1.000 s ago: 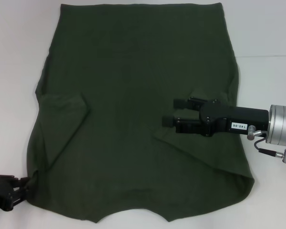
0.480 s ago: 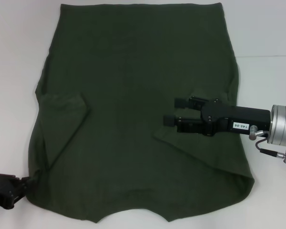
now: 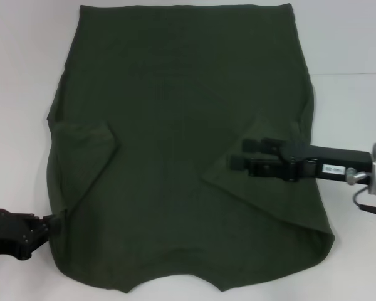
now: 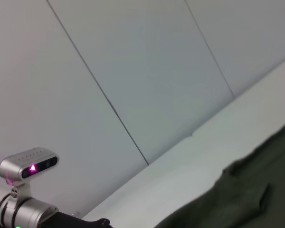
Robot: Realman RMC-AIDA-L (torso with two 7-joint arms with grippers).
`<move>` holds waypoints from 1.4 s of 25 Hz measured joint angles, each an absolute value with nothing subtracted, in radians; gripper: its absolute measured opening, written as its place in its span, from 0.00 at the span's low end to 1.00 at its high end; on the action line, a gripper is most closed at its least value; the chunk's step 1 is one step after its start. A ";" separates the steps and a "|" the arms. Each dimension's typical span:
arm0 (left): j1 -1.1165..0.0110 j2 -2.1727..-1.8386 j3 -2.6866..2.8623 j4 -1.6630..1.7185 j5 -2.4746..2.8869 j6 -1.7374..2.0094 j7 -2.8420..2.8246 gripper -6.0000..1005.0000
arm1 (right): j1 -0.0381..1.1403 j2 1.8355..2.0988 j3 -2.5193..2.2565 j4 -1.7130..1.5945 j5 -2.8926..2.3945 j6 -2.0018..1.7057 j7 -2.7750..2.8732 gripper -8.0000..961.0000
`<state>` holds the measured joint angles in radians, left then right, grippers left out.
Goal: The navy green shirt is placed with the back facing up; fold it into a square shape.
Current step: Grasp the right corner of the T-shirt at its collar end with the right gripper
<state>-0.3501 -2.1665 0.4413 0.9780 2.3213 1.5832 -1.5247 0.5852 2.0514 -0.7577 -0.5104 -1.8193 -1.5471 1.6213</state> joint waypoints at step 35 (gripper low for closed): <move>-0.353 -2.165 0.439 0.940 2.294 1.575 -1.518 0.07 | 0.363 1.944 -0.666 -0.581 -2.112 -1.550 2.104 0.90</move>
<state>-0.3528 -2.1648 0.4389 0.9404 2.2945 1.5753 -1.5179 0.3629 1.9443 -0.6657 -0.5812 -2.1118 -1.5501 2.1040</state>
